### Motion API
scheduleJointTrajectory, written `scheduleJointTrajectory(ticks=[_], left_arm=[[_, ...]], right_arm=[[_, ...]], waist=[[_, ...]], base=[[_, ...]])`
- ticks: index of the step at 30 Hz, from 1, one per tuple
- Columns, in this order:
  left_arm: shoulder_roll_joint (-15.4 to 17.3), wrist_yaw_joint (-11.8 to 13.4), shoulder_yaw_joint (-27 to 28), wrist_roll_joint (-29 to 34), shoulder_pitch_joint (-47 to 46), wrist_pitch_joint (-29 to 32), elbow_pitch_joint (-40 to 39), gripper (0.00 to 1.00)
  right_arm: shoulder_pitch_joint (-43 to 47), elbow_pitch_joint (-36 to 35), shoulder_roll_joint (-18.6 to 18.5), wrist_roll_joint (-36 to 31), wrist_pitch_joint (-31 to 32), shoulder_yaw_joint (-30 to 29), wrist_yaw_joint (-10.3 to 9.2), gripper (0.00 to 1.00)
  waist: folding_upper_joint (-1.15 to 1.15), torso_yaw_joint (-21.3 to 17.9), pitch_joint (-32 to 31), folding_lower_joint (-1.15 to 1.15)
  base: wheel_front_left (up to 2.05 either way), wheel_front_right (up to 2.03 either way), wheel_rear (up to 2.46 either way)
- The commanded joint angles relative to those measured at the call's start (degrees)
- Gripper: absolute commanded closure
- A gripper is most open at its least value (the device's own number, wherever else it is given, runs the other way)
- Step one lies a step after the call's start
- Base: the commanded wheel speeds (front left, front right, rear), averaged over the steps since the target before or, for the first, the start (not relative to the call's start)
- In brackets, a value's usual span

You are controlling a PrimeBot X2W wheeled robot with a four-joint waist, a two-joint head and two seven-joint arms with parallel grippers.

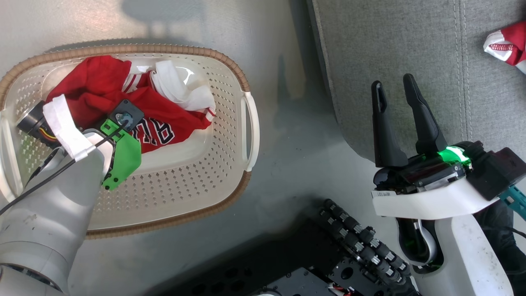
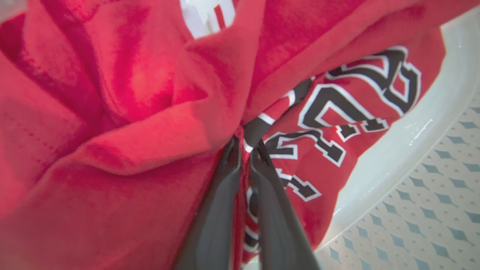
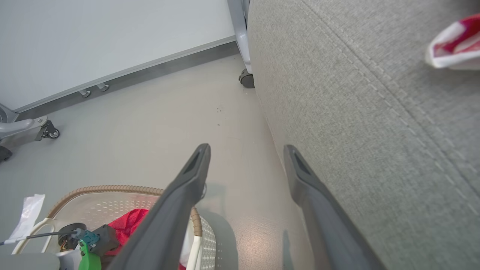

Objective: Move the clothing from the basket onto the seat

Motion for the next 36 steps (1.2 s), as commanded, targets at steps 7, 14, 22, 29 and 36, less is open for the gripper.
scheduleJointTrajectory(ticks=[7, 14, 22, 29, 36], left_arm=[[0.83, -0.24, 1.04, -2.11, -0.02, -7.34, -0.3, 1.0], [-0.04, -1.06, 2.73, -5.28, 1.74, -13.06, -3.24, 1.0], [-1.77, -1.14, 4.88, -8.66, 6.2, -14.05, -14.63, 1.0], [-0.55, 0.2, 6.86, -10.46, 13.53, -14.06, -28.92, 1.0], [1.27, 2.39, 8.75, -11.47, 20.19, -14.03, -42.21, 1.0]], right_arm=[[-2.21, -0.12, 0.0, -0.87, -0.18, 0.3, 0.0, 0.0], [-3.3, 1.29, -0.03, -1.68, -0.18, 0.22, 0.0, 0.0], [-1.65, 2.68, -0.04, -4.69, -0.18, -2.33, 0.0, 0.0], [-0.14, 4.62, -0.07, -7.55, -0.18, -3.81, 0.0, 0.0], [1.48, 6.27, -0.07, -9.83, -0.16, -5.33, 0.0, 0.0]], waist=[[0.0, 0.05, -0.56, 0.0], [0.0, 0.9, -4.19, 0.0], [0.0, 5.38, -11.27, 0.0], [0.0, 8.79, -17.89, 0.0], [0.0, 11.68, -23.78, 0.0]], base=[[0.0, 0.0, 0.0], [0.0, 0.0, 0.0], [0.0, 0.0, 0.0], [0.0, 0.0, 0.0], [0.0, 0.0, 0.0]])
